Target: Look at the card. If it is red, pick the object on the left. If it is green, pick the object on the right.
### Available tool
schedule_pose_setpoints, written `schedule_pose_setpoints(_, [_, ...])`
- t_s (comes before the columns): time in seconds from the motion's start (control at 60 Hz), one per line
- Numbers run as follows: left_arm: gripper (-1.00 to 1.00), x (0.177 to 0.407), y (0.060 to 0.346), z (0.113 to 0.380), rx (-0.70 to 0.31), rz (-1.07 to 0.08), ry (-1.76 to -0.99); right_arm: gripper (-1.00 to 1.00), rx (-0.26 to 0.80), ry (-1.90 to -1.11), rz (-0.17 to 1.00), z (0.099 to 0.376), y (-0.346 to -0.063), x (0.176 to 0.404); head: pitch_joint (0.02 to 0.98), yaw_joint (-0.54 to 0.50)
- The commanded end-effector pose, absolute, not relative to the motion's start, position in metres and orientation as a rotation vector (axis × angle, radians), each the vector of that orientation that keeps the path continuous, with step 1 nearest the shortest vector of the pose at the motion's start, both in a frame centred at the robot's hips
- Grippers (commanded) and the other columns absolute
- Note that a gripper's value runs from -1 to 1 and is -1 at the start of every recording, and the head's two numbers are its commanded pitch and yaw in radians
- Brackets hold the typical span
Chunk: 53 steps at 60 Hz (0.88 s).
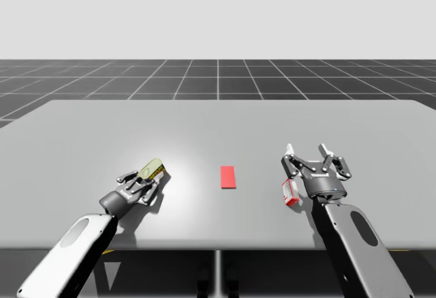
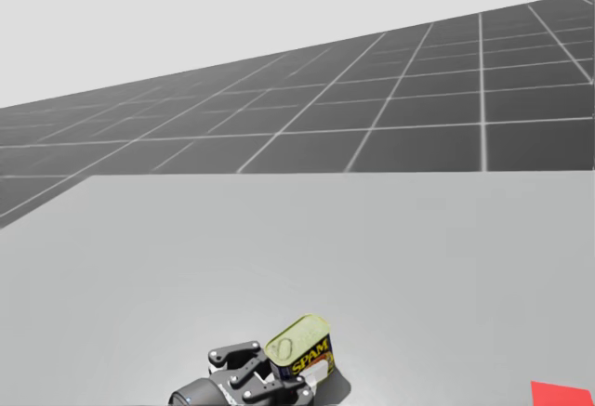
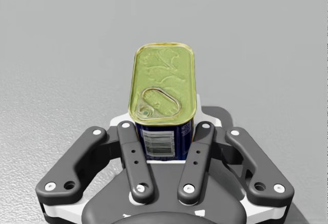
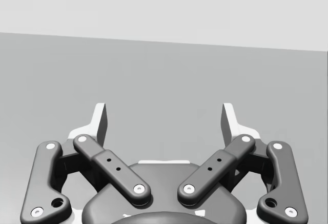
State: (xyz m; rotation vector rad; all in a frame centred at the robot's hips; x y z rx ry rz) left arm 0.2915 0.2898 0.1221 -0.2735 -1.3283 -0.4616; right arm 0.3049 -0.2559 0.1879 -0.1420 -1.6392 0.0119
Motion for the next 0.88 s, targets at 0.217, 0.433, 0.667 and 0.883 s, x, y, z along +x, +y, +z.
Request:
schedule_pose_setpoints(0.217, [1.00,0.280,0.277,0.133,-0.378,-0.512,-1.311,-1.00,-0.145,-1.639,0.012,0.189,-0.258,0.305,0.436,0.41])
schedule_pose_setpoints(0.433, [1.00,0.278,0.278,0.188,-0.344,-0.506,-1.434,-1.00,-0.147,-1.637,0.014,0.190,-0.260,0.306,0.435,0.41])
schedule_pose_setpoints(0.667, [1.00,0.275,0.278,0.252,-0.299,-0.478,-1.595,-1.00,-0.145,-1.634,0.020,0.190,-0.261,0.306,0.422,0.42])
schedule_pose_setpoints(0.883, [1.00,0.266,0.274,0.318,-0.276,-0.450,-1.770,-1.00,-0.138,-1.623,0.036,0.190,-0.261,0.305,0.419,0.42])
